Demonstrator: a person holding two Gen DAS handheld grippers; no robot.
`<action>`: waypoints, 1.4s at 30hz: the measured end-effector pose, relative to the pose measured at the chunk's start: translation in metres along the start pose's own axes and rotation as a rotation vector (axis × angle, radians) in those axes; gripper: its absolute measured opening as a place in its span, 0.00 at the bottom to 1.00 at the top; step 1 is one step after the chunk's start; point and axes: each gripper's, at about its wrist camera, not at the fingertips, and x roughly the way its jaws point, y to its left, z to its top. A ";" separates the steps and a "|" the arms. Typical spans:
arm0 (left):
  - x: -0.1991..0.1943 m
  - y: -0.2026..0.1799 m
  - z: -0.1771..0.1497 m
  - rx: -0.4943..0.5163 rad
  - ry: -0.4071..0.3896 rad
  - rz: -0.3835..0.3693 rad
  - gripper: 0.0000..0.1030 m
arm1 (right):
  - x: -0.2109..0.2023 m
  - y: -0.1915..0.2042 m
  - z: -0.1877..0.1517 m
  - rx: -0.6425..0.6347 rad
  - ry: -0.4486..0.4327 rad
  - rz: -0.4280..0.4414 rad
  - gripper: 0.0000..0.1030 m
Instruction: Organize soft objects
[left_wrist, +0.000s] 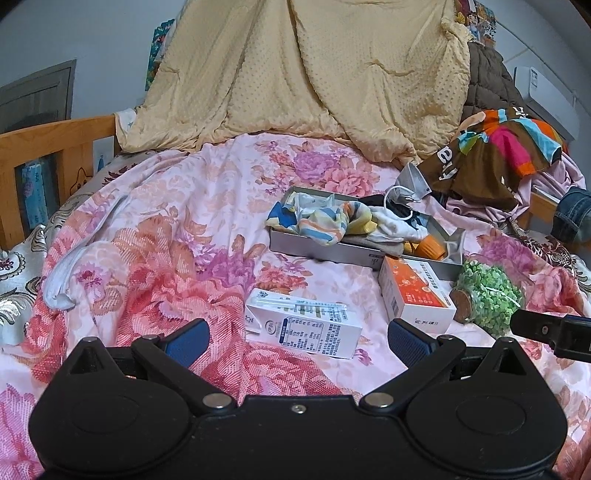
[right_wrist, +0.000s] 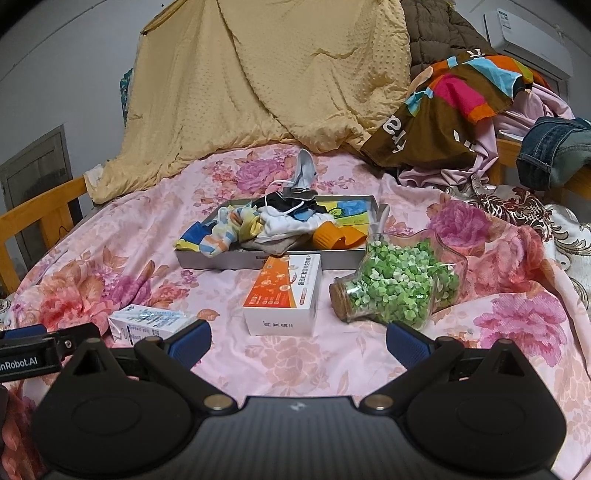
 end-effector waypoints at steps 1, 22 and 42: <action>0.000 0.001 0.000 -0.001 0.001 0.000 0.99 | 0.000 0.000 0.000 -0.002 0.001 0.000 1.00; 0.002 0.002 -0.002 -0.002 0.009 0.003 0.99 | 0.001 0.002 -0.001 -0.004 0.002 0.000 1.00; 0.003 0.001 -0.005 0.003 0.013 0.004 0.99 | 0.001 0.002 -0.001 -0.004 0.003 0.000 1.00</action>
